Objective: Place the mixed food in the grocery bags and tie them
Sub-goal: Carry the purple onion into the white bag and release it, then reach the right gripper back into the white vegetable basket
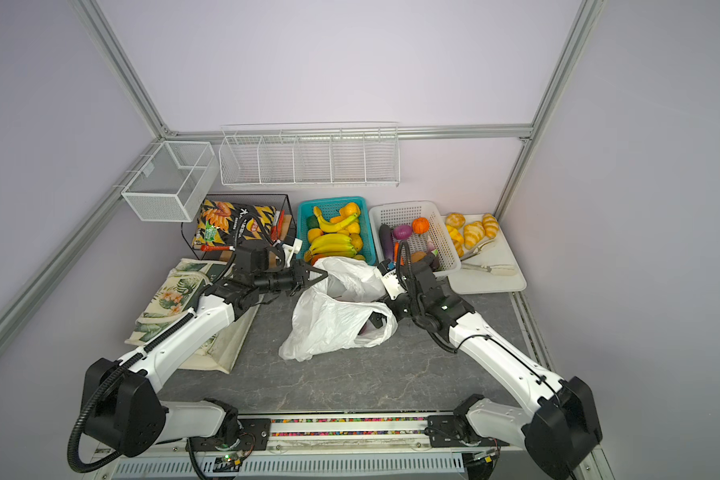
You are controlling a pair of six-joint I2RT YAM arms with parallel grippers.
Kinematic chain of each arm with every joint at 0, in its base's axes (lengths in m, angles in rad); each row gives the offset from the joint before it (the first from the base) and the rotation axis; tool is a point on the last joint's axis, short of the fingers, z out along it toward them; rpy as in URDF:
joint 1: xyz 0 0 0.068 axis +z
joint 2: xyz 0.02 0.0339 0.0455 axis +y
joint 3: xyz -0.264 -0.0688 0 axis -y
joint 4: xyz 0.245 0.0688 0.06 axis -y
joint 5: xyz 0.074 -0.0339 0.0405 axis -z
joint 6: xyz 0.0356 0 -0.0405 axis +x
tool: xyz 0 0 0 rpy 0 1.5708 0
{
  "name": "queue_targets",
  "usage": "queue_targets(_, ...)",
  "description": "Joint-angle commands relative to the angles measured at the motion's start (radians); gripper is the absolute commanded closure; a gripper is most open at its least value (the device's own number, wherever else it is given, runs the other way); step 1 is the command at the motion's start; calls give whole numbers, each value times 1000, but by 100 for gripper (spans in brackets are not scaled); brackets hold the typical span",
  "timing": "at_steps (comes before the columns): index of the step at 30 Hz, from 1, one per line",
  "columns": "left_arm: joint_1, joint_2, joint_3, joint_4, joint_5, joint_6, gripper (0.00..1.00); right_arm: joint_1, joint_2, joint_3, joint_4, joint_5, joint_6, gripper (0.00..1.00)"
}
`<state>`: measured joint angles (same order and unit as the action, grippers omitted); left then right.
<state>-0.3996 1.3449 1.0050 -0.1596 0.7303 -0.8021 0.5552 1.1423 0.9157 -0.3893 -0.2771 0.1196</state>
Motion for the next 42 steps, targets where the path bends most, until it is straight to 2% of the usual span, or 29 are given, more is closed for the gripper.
queue_targets(1, 29, -15, -28, -6, -1, 28, 100, -57, -105, -31, -29, -49, 10, 2)
queue_targets(3, 32, -13, -30, -13, -5, 38, 100, -81, -140, -30, -21, -32, 35, 1)
queue_targets(6, 31, -13, -28, -27, -13, 52, 100, -122, -162, -3, -13, 63, 83, 1)
queue_targets(11, 32, -16, -29, -31, -19, 58, 100, -258, -62, 70, 44, 216, 144, 2)
queue_targets(15, 33, -20, -29, -31, -17, 55, 100, -344, 192, 235, 37, 231, 115, 2)
queue_targets(21, 32, -21, -22, -45, -16, 56, 100, -344, 601, 615, -178, 388, -21, 2)
queue_targets(25, 31, -21, -20, -45, -18, 53, 100, -344, 759, 772, -306, 464, -59, 0)
queue_targets(31, 32, -10, -11, -46, -17, 52, 100, -344, 884, 851, -427, 512, -36, 1)
queue_targets(38, 32, -5, -13, -45, -13, 48, 100, -392, 982, 906, -438, 431, 64, 6)
queue_targets(42, 32, -8, -16, -43, -14, 47, 100, -395, 1024, 928, -429, 392, 107, 5)
